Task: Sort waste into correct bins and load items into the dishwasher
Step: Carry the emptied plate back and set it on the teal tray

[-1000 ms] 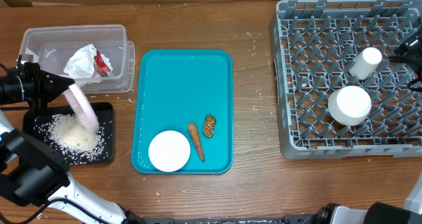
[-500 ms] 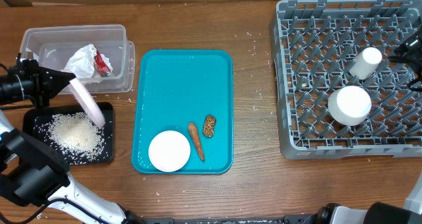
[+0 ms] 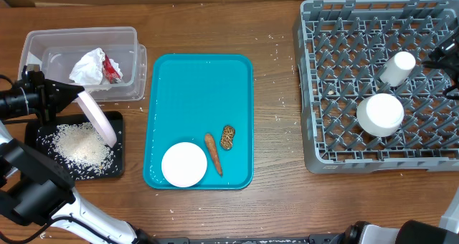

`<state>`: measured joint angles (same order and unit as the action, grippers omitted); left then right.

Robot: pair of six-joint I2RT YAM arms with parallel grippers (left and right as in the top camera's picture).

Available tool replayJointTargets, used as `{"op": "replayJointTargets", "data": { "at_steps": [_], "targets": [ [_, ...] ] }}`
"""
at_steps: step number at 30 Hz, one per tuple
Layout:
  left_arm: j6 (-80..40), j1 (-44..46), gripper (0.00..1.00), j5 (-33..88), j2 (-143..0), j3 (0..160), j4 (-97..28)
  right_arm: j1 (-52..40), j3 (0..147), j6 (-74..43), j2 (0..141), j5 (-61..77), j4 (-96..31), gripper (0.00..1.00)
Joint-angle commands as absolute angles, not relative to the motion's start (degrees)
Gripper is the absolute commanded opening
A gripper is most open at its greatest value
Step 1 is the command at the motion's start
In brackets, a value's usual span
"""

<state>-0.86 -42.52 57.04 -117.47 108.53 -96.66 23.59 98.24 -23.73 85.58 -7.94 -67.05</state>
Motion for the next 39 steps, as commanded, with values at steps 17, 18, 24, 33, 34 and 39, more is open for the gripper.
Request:
{"op": "replayJointTargets", "data": {
  "at_steps": [17,18,24,33,34,39],
  "targets": [
    [-11.7,-22.28,0.05,29.26,-99.04,108.09,-94.24,23.66,98.61,-23.42,85.32,-8.54,-66.76,1.0],
    [-11.9,-19.14,0.04,28.27,-99.04,108.09,-93.43,23.66,98.61,-23.42,85.32,-8.54,-66.76,1.0],
    [-24.53,10.13,0.05,9.67,-99.29,108.09,-80.4,23.66,98.61,-23.42,85.32,-8.54,-66.76,1.0],
    [-31.55,27.31,0.04,-11.03,-112.84,108.09,-67.61,23.66,98.61,-23.42,85.32,-8.54,-66.76,1.0],
    [-31.51,27.31,0.04,-9.08,-116.81,108.09,-66.28,23.66,98.61,-23.42,85.32,-8.54,-66.76,1.0],
    [-31.31,27.38,0.05,-8.91,-122.78,108.09,-63.77,23.66,98.61,-23.42,85.32,-8.54,-66.76,1.0]
  ]
}}
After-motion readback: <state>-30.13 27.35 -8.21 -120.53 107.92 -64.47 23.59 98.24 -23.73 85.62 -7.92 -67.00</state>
